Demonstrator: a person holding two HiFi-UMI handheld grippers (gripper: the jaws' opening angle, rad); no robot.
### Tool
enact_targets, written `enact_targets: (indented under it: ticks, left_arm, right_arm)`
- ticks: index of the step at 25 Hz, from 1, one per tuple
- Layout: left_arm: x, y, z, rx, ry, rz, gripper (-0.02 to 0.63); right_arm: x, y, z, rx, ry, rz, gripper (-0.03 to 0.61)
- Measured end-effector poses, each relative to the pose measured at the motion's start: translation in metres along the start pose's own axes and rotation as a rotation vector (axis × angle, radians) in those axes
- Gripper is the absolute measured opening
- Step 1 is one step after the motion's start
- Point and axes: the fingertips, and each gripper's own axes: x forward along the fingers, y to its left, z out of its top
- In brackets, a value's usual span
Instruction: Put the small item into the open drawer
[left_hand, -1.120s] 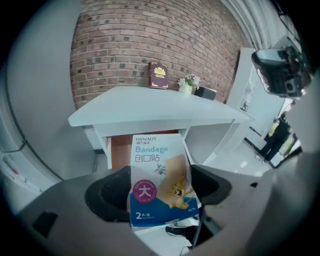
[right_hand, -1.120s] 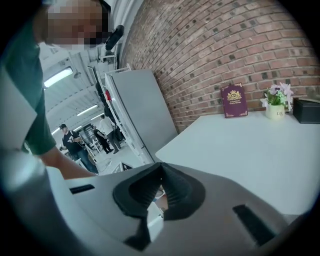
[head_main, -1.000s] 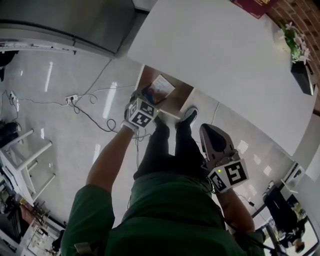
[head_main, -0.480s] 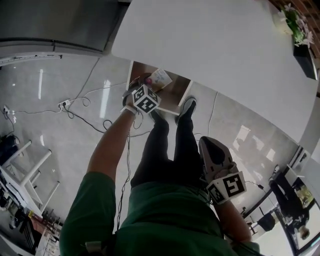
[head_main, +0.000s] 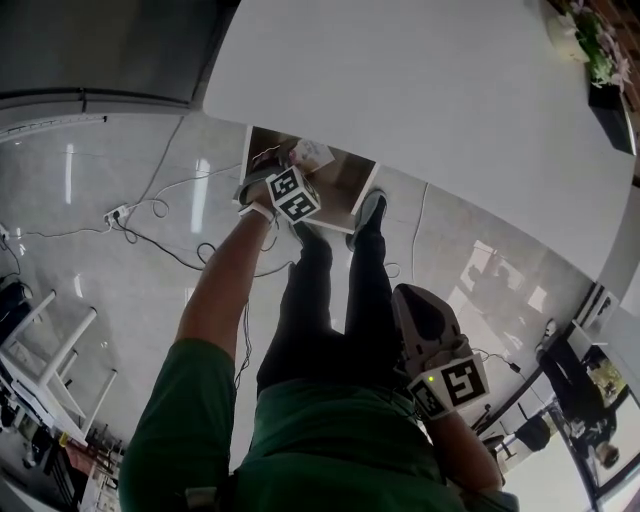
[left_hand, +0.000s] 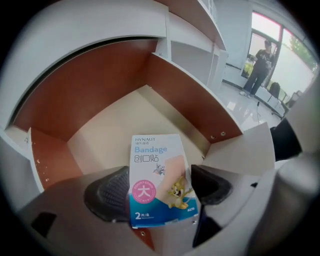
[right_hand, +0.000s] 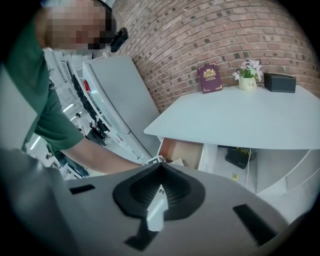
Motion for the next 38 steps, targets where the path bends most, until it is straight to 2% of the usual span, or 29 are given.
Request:
enact_targets:
  ticks: [2, 7, 12, 19, 26, 28, 31, 34, 38]
  left_arm:
    - [-0.001, 0.006, 0.002, -0.008, -0.006, 0.031, 0.362]
    - [-0.022, 0.01, 0.01, -0.099, -0.065, 0.034, 0.362]
    - [-0.062, 0.02, 0.021, -0.212, -0.151, 0.074, 0.36]
    - [-0.153, 0.041, 0.035, -0.336, -0.275, 0.108, 0.36]
    - [-0.27, 0.073, 0.053, -0.53, -0.413, 0.222, 0.353]
    - [-0.306, 0.082, 0.059, -0.586, -0.479, 0.265, 0.322]
    - [-0.364, 0.091, 0.075, -0.635, -0.614, 0.332, 0.224]
    - [-0.423, 0.093, 0.096, -0.638, -0.748, 0.383, 0.126]
    - [-0.494, 0.096, 0.118, -0.617, -0.881, 0.47, 0.044]
  right_arm:
    - [0.002, 0.001, 0.006, -0.012, -0.01, 0.006, 0.003]
    - [0.01, 0.005, 0.02, -0.057, -0.009, 0.008, 0.003]
    - [0.018, 0.017, 0.043, -0.094, -0.042, 0.028, 0.003]
    - [0.022, 0.039, 0.092, -0.169, -0.126, 0.06, 0.003]
    - [0.007, 0.058, 0.144, -0.251, -0.221, 0.077, 0.003]
    - [0.003, 0.065, 0.157, -0.271, -0.248, 0.084, 0.003]
    - [-0.006, 0.078, 0.174, -0.304, -0.283, 0.103, 0.003]
    - [-0.015, 0.089, 0.19, -0.333, -0.313, 0.124, 0.003]
    - [-0.022, 0.099, 0.21, -0.371, -0.349, 0.17, 0.003]
